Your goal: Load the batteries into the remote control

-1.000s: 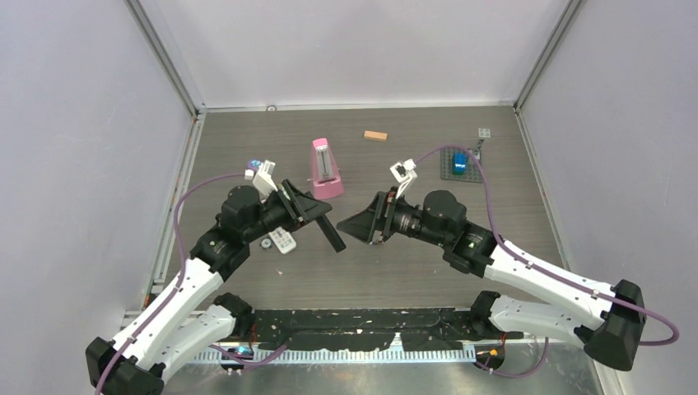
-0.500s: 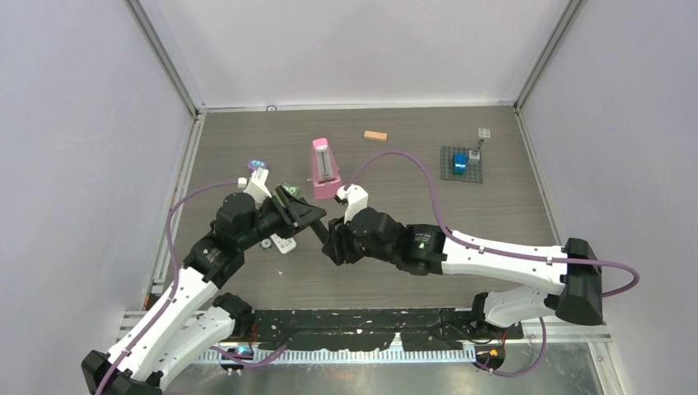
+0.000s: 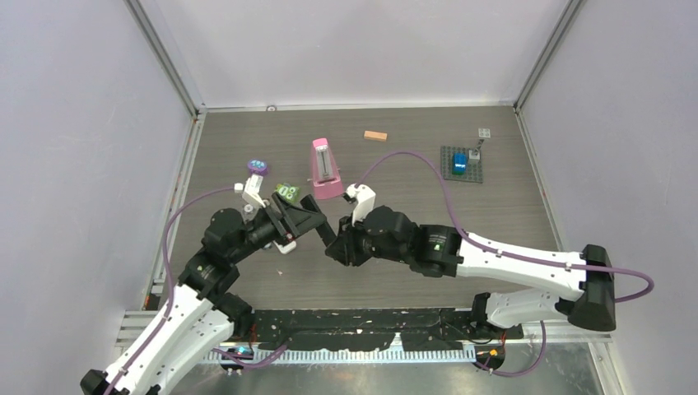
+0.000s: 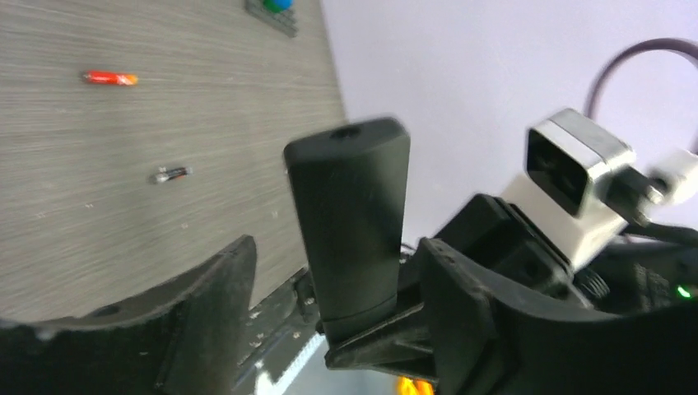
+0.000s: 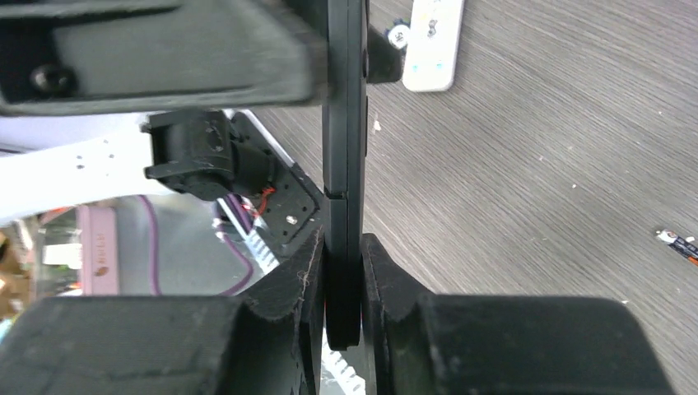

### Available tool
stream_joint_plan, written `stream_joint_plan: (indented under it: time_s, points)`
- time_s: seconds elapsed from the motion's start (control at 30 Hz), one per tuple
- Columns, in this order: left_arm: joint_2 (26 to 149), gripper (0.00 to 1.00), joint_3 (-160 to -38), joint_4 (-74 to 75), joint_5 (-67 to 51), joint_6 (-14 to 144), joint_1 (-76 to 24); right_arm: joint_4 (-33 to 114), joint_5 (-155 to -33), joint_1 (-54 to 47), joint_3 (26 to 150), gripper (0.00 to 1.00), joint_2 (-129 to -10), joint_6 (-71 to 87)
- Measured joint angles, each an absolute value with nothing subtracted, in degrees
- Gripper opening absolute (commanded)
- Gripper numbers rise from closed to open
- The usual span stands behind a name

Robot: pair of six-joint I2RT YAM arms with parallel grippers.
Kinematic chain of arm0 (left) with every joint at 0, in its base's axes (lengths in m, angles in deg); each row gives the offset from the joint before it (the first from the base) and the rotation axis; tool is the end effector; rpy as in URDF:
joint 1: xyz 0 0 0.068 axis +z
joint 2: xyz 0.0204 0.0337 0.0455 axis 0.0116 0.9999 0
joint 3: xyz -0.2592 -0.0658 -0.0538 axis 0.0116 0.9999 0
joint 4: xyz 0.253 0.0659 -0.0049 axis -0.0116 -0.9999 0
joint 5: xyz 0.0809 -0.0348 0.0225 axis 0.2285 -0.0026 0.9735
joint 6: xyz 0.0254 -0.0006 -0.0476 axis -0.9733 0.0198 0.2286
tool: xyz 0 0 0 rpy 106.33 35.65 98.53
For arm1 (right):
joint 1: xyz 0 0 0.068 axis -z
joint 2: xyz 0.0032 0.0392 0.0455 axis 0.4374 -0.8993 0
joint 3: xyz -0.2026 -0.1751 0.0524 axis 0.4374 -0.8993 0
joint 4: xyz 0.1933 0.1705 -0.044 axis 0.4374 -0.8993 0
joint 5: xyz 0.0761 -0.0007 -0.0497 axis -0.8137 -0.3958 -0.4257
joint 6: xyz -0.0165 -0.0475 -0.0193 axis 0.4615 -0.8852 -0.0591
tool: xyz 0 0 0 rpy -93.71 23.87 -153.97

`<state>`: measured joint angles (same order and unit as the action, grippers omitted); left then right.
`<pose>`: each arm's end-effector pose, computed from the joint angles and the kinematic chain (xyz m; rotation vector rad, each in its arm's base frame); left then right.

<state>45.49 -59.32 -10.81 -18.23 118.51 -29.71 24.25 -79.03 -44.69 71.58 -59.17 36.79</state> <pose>0.1259 -0.0869 0.2965 -0.3312 1.9680 -1.4429 0.0975 0.2634 0.3215 -0.5896 2.1377 0.9769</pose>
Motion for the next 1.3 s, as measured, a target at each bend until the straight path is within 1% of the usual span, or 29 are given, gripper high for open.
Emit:
stream_joint_plan:
  time_s: [0.1, 0.23, 0.4, 0.47, 0.5, 0.53, 0.6, 0.63, 0.7, 0.83, 0.87, 0.9, 0.93, 0.97, 1.03, 1.17, 1.3]
  points:
    - [41.52, 0.79, -57.20, -7.44, -19.59, 118.66, -29.71, 26.19, -81.83, -43.25, 69.92, 0.08, -55.94, 38.78]
    - [36.82, 0.81, -54.16, -0.52, -21.25, 118.95, -29.71, 30.94, -88.60, -41.70, 67.19, 0.08, -52.13, 41.71]
    - [36.55, 0.80, -52.87, 5.84, -22.73, 119.45, -29.71, 37.25, -94.50, -41.44, 65.27, 0.09, -51.39, 44.42]
    - [37.17, 0.72, -52.63, 7.96, -23.30, 120.02, -29.71, 39.81, -96.75, -41.41, 64.41, 0.10, -51.37, 45.60]
    - [37.63, 0.65, -52.63, 8.84, -23.59, 120.39, -29.71, 40.66, -97.54, -41.35, 64.13, 0.10, -51.37, 46.10]
    - [38.08, 0.56, -52.63, 9.71, -23.76, 120.54, -29.71, 41.60, -98.48, -41.26, 63.87, 0.11, -51.37, 46.65]
    - [38.96, 0.35, -52.61, 11.35, -24.22, 121.11, -29.71, 43.46, -100.08, -40.98, 63.45, 0.12, -51.41, 47.48]
    - [39.33, 0.27, -52.52, 12.34, -24.57, 121.77, -29.71, 44.16, -100.71, -40.82, 63.34, 0.13, -51.43, 47.98]
    - [39.66, 0.17, -52.50, 14.48, -25.07, 122.25, -29.73, 44.77, -101.52, -40.26, 62.69, 0.14, -51.56, 48.59]
    - [39.92, 0.01, -52.00, 16.40, -25.34, 123.69, -29.95, 49.01, -103.40, -39.01, 60.15, 0.17, -51.54, 49.29]
    - [40.03, 0.00, -51.67, 16.86, -25.34, 123.91, -29.97, 50.24, -103.97, -38.62, 59.37, 0.21, -51.48, 49.69]
    - [40.14, 0.00, -51.34, 17.17, -25.29, 123.95, -29.97, 50.87, -104.45, -38.33, 58.86, 0.24, -51.48, 49.93]
    - [40.38, 0.00, -50.99, 17.45, -25.27, 123.97, -29.99, 51.77, -104.78, -38.00, 58.14, 0.30, -51.43, 50.23]
    - [40.64, 0.00, -50.75, 17.63, -25.25, 124.00, -29.99, 52.86, -105.08, -37.68, 57.22, 0.34, -51.43, 50.67]
    - [41.47, 0.00, -50.23, 17.67, -24.96, 123.73, -30.01, 54.87, -105.13, -37.13, 55.04, 0.44, -51.30, 51.74]
    - [42.63, 0.00, -49.25, 17.41, -22.87, 123.69, -30.01, 58.13, -104.78, -36.17, 50.97, 0.52, -50.93, 53.80]
    - [43.22, 0.00, -48.44, 17.71, -20.68, 124.37, -30.01, 61.03, -102.46, -35.75, 48.28, 0.54, -50.19, 55.17]
